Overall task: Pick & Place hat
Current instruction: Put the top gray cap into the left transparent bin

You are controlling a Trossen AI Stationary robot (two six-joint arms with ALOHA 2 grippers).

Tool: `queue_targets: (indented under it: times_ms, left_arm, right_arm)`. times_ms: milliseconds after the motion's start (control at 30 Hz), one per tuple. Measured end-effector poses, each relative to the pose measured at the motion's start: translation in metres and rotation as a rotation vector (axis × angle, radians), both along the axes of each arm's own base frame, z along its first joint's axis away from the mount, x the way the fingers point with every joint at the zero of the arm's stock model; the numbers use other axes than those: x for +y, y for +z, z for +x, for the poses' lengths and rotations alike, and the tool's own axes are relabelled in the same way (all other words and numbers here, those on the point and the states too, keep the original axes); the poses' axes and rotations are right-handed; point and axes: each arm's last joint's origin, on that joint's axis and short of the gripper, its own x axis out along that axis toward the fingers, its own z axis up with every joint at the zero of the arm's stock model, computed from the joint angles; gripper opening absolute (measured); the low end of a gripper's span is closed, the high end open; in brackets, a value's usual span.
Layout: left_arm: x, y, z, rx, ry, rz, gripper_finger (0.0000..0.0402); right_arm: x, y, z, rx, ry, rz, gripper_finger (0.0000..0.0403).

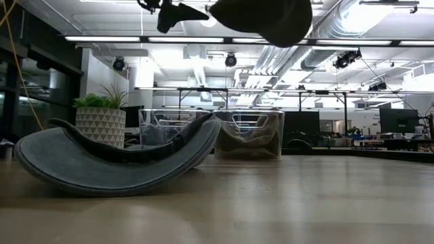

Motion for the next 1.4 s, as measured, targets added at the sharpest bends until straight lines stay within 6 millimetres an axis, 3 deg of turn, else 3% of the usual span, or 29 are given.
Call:
queue_targets:
  times_ms: [667, 1000, 1167, 1400]
  left_arm:
    - [-0.001, -0.007, 0.000, 0.101, -0.020, 0.059, 0.0385]
    - [0.000, -0.012, 0.000, 0.149, -0.017, 0.053, 0.0380]
    - [0.000, -0.012, 0.000, 0.154, -0.006, 0.053, 0.0326]
    - [0.000, -0.013, 0.000, 0.143, -0.005, 0.010, 0.0187]
  right_arm:
    - [-0.011, -0.007, 0.043, -0.072, -0.007, 0.038, 0.0013]
    - [-0.014, -0.008, 0.054, -0.111, -0.008, 0.059, 0.0013]
    - [-0.014, -0.008, 0.054, -0.109, -0.010, 0.056, 0.0013]
    - [-0.014, -0.008, 0.054, -0.109, -0.009, 0.057, 0.0013]
